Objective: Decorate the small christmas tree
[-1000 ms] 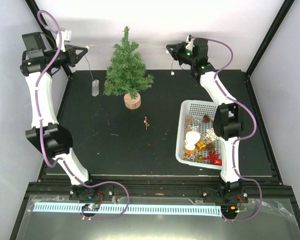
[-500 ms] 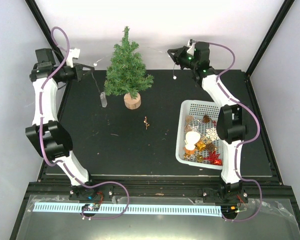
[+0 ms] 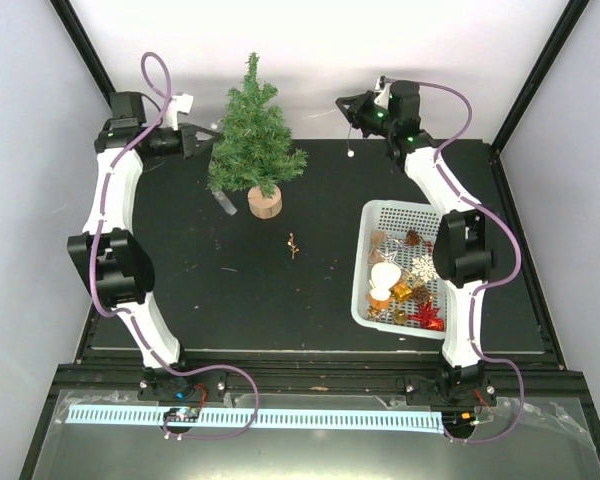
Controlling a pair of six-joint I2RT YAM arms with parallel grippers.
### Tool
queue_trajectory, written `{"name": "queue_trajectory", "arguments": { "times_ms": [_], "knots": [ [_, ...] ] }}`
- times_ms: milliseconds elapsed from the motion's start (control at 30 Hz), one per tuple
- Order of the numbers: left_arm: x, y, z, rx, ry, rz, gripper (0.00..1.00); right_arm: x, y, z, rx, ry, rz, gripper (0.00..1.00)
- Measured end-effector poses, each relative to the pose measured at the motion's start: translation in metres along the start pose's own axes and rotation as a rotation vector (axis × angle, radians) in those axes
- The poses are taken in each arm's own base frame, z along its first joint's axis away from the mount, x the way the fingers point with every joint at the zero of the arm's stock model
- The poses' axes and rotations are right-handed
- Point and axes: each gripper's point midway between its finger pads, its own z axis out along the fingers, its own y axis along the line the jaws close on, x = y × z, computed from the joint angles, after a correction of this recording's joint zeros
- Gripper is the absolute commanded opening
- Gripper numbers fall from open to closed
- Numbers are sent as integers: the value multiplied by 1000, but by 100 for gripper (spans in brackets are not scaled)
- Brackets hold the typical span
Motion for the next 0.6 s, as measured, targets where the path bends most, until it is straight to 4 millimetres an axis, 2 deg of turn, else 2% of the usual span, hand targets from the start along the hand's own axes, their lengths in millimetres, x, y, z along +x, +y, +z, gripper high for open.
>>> {"name": "queue_trajectory", "arguments": {
  "times_ms": [200,333,433,600],
  "knots": [
    [5,4,14,13,17,-20,2,5,-2,-7,24,9,-16,1],
    [7,9,15,5,22,-30,5,13,5,-24,42,17,-38,1],
    [8,12,15,-2,23,-33,9,15,23,-41,36,15,-71,1],
    [8,12,15,-2,23,-34,19,16,70,-71,-1,5,-166,1]
  ]
}}
